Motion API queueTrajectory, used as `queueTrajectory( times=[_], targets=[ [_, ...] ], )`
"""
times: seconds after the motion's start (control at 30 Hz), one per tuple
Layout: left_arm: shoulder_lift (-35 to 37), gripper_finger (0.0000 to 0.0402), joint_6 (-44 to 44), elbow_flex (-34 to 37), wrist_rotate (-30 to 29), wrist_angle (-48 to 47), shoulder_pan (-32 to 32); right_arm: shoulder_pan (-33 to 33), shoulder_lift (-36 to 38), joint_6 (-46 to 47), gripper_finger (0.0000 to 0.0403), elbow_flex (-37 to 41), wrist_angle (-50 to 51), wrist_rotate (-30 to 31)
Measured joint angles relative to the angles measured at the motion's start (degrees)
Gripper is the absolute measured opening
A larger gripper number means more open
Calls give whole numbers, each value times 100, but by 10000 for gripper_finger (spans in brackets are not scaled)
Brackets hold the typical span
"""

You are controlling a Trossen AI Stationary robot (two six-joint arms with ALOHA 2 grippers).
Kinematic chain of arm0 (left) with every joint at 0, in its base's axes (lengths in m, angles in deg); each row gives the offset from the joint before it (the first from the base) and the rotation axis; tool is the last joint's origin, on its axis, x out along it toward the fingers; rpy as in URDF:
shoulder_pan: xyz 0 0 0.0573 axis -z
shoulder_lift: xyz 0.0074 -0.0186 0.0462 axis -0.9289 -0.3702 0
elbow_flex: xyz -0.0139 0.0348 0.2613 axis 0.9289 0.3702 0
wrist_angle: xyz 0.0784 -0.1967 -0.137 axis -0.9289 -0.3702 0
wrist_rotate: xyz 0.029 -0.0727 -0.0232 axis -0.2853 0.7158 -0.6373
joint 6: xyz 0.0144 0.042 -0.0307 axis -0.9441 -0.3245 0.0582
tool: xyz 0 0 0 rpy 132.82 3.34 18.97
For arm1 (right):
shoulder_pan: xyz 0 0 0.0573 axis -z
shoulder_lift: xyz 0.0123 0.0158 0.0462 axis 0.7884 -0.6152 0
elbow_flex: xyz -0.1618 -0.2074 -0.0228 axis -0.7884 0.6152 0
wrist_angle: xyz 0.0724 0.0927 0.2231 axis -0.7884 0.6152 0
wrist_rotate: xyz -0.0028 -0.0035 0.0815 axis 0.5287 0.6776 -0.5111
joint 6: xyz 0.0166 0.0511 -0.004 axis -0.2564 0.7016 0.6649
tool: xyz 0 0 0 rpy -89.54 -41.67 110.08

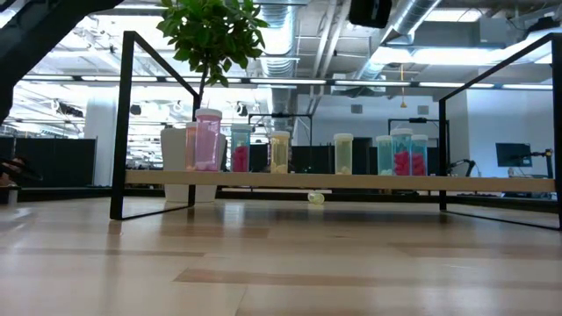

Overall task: Pick and place medicine bottles onto shelf by color
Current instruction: Put the pink pill bottle on the shelf

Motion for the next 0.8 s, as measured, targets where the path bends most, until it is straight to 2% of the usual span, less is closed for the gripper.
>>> queueTrajectory(
  times=[0.2, 0.47, 0.6, 0.8],
  targets=[
    [0, 229, -170, 0, -232, 101, -82, 11, 0, 90, 95, -59, 531, -1],
    [0, 229, -803, 0, -1234, 453, -345, 87, 125, 600, 107, -683, 1938, 5],
    [0, 229, -928, 0, -1813, 969, -420, 85, 388, 1025, 102, -855, 2248, 151],
    [0, 229, -1132, 0, -1905, 2171, -416, 85, 998, 1968, 107, -859, 2255, 624]
  ],
)
